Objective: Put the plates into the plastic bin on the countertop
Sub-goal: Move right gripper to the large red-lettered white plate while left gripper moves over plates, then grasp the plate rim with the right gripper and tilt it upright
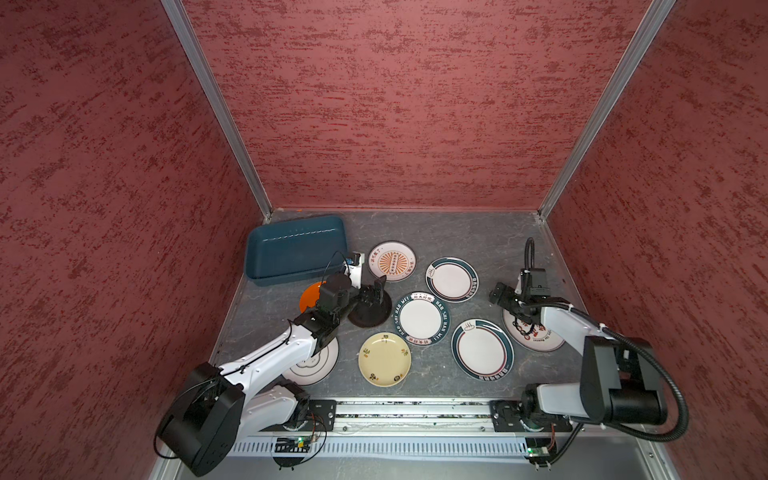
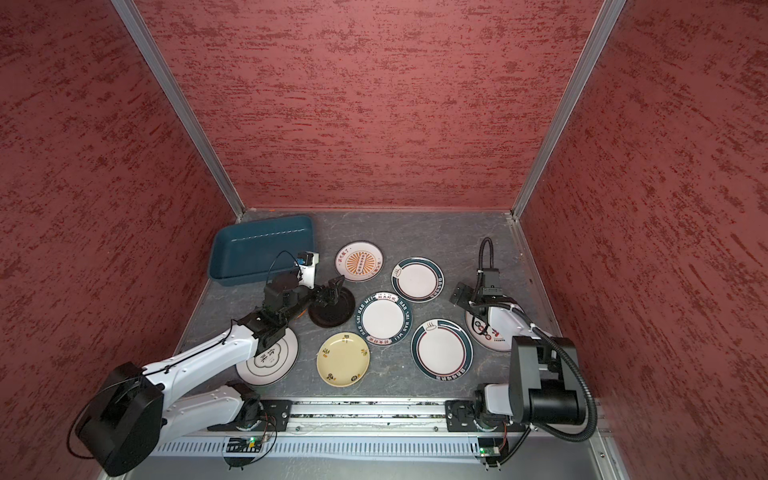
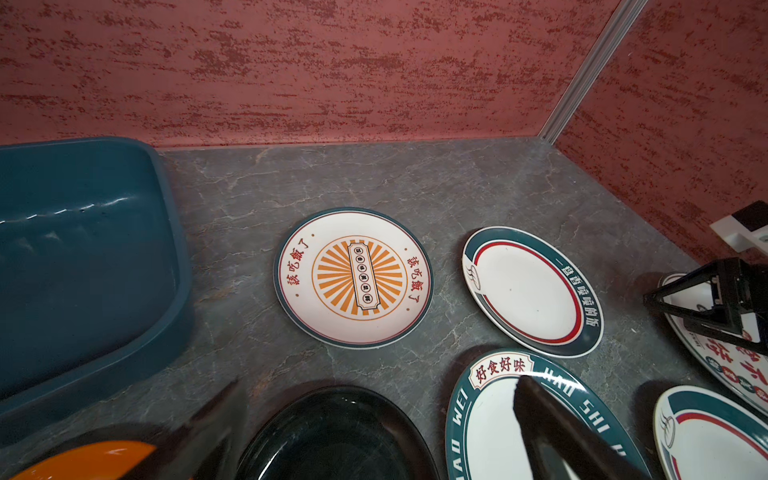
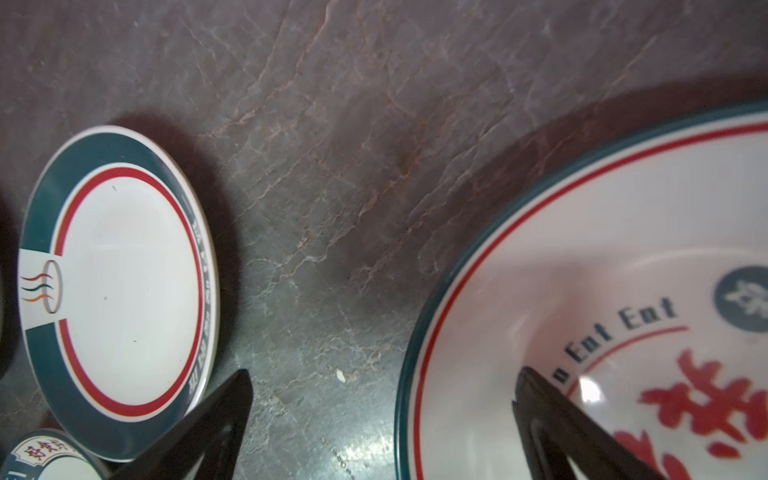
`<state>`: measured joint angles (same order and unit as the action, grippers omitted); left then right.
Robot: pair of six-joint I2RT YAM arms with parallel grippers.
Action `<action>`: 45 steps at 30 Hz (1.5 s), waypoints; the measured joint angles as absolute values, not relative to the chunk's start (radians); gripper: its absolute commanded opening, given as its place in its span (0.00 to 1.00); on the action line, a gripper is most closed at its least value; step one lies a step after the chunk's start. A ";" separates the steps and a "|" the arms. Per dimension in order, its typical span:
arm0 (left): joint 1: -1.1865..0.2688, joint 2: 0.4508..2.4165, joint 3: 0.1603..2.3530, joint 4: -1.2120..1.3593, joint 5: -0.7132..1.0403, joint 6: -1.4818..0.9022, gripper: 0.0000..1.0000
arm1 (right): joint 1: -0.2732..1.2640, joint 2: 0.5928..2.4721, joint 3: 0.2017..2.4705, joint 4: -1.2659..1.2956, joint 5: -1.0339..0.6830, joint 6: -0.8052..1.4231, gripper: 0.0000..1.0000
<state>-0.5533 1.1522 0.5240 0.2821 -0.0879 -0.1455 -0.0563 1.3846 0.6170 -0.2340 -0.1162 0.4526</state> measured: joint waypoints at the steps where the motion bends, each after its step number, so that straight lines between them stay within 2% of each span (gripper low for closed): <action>1: -0.560 1.157 0.528 0.280 -0.092 -0.141 0.99 | -0.056 1.393 0.626 -0.227 -0.120 0.455 0.99; 10: -0.611 1.178 0.554 0.251 -0.143 -0.113 0.99 | -0.058 1.515 0.719 -0.165 -0.126 0.458 0.99; 21: -0.626 1.198 0.575 0.226 -0.182 -0.099 0.99 | -0.062 1.732 0.946 -0.146 -0.090 0.450 0.99; 28: -0.629 1.198 0.586 0.206 -0.207 -0.099 1.00 | -0.080 1.802 1.055 -0.148 -0.074 0.445 0.99; 32: -0.630 1.198 0.586 0.197 -0.212 -0.099 0.99 | -0.089 1.734 1.051 -0.185 -0.074 0.440 0.99; 37: -0.639 1.197 0.585 0.202 -0.202 -0.100 0.99 | -0.117 1.494 0.981 -0.258 -0.085 0.447 0.99; 42: -0.664 1.181 0.572 0.260 -0.098 -0.107 1.00 | -0.159 1.182 0.818 -0.337 -0.114 0.500 0.99; 45: -0.672 1.179 0.556 0.319 0.003 -0.108 0.99 | -0.165 1.085 0.756 -0.393 -0.155 0.536 0.97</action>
<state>-0.6720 1.1793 0.5556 0.3195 0.0032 -0.1081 -0.1654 1.0855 0.7555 -0.3931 -0.1547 0.5362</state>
